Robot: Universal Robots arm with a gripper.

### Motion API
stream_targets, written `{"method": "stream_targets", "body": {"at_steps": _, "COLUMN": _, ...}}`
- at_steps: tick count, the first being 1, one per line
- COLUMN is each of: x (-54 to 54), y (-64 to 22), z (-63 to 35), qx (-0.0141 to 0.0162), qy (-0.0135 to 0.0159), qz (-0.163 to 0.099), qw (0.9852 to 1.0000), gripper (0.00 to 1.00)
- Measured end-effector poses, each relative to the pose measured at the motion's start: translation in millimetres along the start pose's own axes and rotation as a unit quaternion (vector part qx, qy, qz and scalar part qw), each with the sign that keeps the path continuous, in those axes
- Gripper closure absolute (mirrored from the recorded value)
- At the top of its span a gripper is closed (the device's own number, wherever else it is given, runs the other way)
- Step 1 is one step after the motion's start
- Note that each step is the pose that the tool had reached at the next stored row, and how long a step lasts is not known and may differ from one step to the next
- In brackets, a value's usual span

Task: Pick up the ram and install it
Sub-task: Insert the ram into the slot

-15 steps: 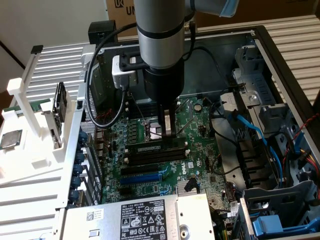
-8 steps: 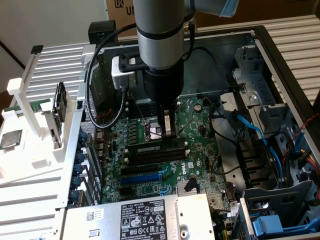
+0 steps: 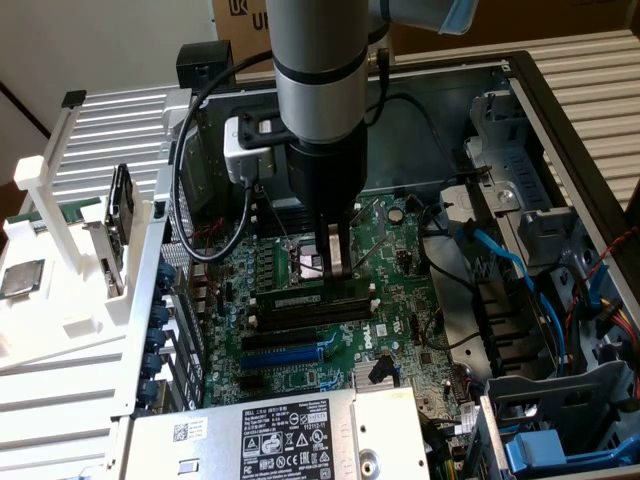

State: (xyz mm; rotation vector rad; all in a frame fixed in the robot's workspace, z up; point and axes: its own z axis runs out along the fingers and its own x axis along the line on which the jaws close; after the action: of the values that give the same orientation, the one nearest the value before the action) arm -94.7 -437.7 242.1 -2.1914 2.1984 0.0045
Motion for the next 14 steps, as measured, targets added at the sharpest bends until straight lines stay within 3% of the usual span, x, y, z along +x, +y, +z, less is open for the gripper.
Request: {"method": "stream_targets", "body": {"at_steps": 14, "x": 0.5, "y": 0.1, "z": 2.1, "qx": 0.0002, "qy": 0.0000, "qz": 0.004, "qw": 1.0000, "gripper": 0.88}}
